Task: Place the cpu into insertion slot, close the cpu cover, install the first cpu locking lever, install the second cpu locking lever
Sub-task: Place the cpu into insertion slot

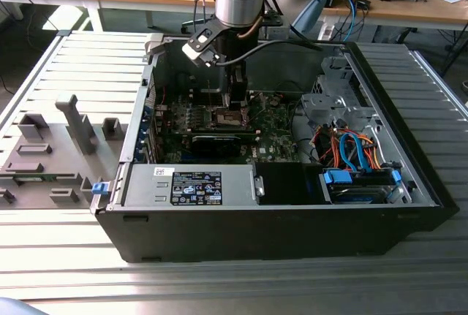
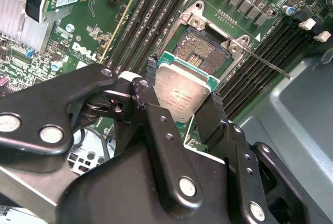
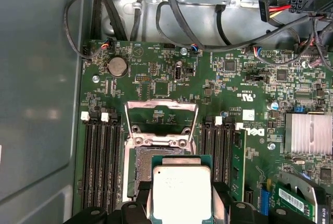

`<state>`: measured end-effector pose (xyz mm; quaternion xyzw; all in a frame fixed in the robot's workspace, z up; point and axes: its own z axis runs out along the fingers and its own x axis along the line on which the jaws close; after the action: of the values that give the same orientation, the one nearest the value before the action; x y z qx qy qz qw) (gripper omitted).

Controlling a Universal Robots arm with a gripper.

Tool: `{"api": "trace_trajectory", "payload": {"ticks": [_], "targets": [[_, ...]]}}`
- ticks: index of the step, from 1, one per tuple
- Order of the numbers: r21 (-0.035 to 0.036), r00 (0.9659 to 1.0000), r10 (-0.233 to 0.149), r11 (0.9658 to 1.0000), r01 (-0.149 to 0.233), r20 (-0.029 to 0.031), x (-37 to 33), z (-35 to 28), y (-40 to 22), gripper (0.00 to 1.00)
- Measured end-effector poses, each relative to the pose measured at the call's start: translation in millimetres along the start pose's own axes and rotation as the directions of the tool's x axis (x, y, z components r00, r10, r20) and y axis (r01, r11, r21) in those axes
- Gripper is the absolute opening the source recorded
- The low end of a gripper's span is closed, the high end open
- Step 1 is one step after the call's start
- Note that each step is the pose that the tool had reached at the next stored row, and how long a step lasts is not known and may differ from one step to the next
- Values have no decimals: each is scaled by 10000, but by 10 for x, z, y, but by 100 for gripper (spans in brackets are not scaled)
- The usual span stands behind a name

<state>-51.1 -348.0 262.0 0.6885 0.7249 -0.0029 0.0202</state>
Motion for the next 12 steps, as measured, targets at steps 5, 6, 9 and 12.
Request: {"api": "trace_trajectory", "payload": {"ticks": [5, 6, 9, 12], "targets": [[0, 10000, -13, 10000, 13, 0, 10, 1, 1, 54], [0, 10000, -16, 10000, 16, 1, 14, 1, 1, 54], [0, 10000, -19, 10000, 19, 1, 25, 3, 1, 54], [1, 10000, -23, 10000, 23, 1, 35, 4, 2, 54]]}}
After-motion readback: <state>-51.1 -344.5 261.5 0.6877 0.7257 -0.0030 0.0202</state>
